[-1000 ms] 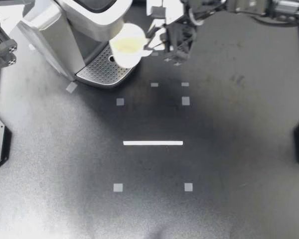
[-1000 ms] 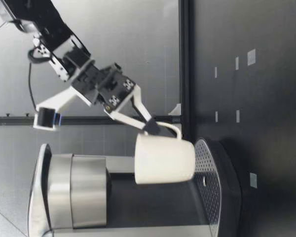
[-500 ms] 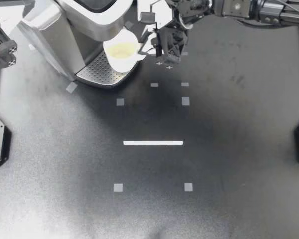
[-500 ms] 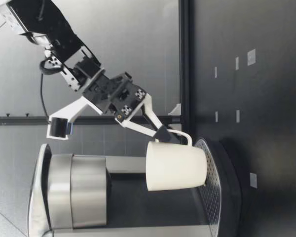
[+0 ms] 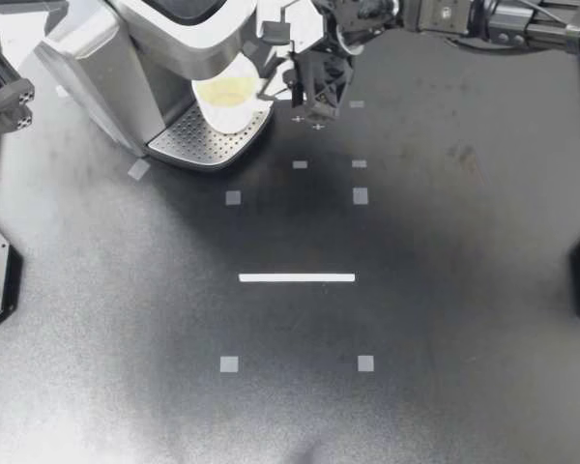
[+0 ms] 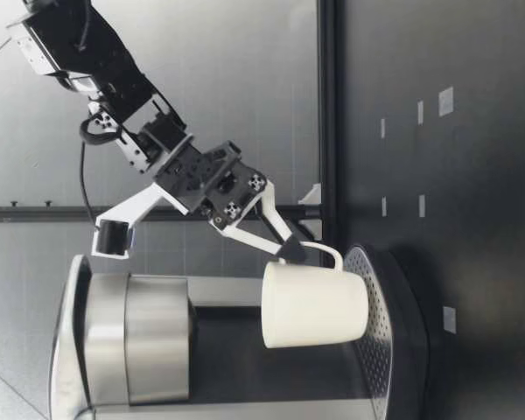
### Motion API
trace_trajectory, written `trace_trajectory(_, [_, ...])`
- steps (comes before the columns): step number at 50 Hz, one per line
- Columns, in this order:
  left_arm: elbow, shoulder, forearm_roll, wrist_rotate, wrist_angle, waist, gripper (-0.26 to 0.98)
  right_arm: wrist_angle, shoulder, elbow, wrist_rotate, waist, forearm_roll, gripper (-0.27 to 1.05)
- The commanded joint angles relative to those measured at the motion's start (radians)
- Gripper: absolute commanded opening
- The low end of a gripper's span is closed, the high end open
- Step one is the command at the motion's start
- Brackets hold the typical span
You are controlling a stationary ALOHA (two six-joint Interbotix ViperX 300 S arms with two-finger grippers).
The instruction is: Place the coffee capsule inside the capsule container, then place the cup onto the center of the cup tray.
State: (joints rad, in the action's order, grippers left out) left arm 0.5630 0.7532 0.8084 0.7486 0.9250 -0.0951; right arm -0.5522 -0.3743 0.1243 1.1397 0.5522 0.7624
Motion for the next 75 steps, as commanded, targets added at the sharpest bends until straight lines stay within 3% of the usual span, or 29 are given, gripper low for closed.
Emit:
trace_trajectory(1, [-0.011,0.003,0.005,0.0,-0.005,0.003,0.14,0.006,0.017,-0.032,0.003,-0.006,0.002,0.11])
trace_trajectory(29, [-0.009,0.002,0.005,0.002,-0.008,0.002,0.14,0.0,-0.002,-0.049,-0.002,-0.018,0.0,0.15])
trace_trajectory(45, [-0.009,0.002,0.005,0.003,-0.008,0.002,0.14,0.006,0.006,-0.046,-0.012,-0.018,0.0,0.56])
trace_trajectory(53, [-0.009,0.002,0.005,0.003,-0.008,0.003,0.14,0.008,0.02,-0.043,-0.025,-0.018,-0.002,0.6])
trace_trajectory(75, [-0.008,-0.003,0.009,0.002,-0.075,0.002,0.14,0.086,0.19,0.156,-0.02,-0.017,-0.006,0.6])
